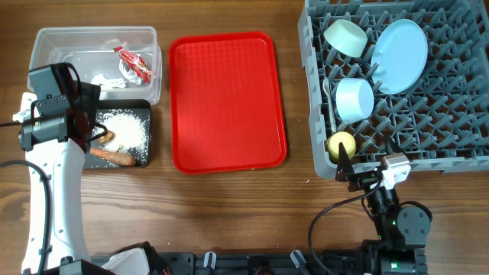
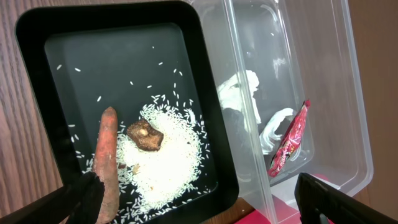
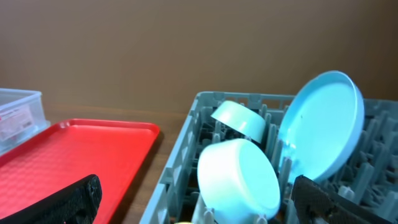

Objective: Sort waste into correct bins and load items into the dishwasher rack

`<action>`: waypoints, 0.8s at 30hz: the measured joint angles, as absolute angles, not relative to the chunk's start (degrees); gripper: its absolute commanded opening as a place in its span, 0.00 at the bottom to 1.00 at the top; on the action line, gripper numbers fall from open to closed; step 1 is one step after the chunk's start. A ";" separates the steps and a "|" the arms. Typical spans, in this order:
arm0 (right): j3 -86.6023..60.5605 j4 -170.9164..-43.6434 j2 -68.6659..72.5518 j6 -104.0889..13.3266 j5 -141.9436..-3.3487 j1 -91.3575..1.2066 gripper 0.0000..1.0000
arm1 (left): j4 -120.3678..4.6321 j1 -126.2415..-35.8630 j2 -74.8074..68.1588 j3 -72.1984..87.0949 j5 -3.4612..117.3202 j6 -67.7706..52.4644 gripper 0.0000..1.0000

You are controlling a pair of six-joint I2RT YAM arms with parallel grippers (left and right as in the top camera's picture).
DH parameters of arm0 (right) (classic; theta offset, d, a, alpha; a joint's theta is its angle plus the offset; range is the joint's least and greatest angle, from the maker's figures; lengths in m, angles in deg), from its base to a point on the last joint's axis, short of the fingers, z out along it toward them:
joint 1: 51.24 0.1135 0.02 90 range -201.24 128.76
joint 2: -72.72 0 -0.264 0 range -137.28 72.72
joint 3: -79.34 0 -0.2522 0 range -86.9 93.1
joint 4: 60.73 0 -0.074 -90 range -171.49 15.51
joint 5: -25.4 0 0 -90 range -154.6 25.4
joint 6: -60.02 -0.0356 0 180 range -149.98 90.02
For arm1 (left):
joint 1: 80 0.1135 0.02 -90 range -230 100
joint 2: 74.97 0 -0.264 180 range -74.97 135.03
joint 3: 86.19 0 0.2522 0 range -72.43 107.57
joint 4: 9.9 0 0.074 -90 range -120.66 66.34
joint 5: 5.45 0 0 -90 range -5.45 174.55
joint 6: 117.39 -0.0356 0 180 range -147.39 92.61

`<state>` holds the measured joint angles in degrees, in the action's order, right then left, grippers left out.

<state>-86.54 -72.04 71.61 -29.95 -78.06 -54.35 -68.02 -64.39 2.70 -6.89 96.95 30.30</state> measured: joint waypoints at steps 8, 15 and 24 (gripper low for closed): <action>-86.54 -73.61 71.68 -29.95 -77.16 -54.35 1.00 | -68.02 -64.41 2.70 -6.89 96.95 30.30 1.00; -86.54 -73.61 71.68 -29.95 -76.96 -54.35 1.00 | -68.02 -64.39 2.70 -6.89 96.95 30.30 1.00; -86.54 -73.61 71.68 -29.95 -76.96 -54.35 1.00 | -68.09 -64.39 2.70 -6.89 97.02 30.30 1.00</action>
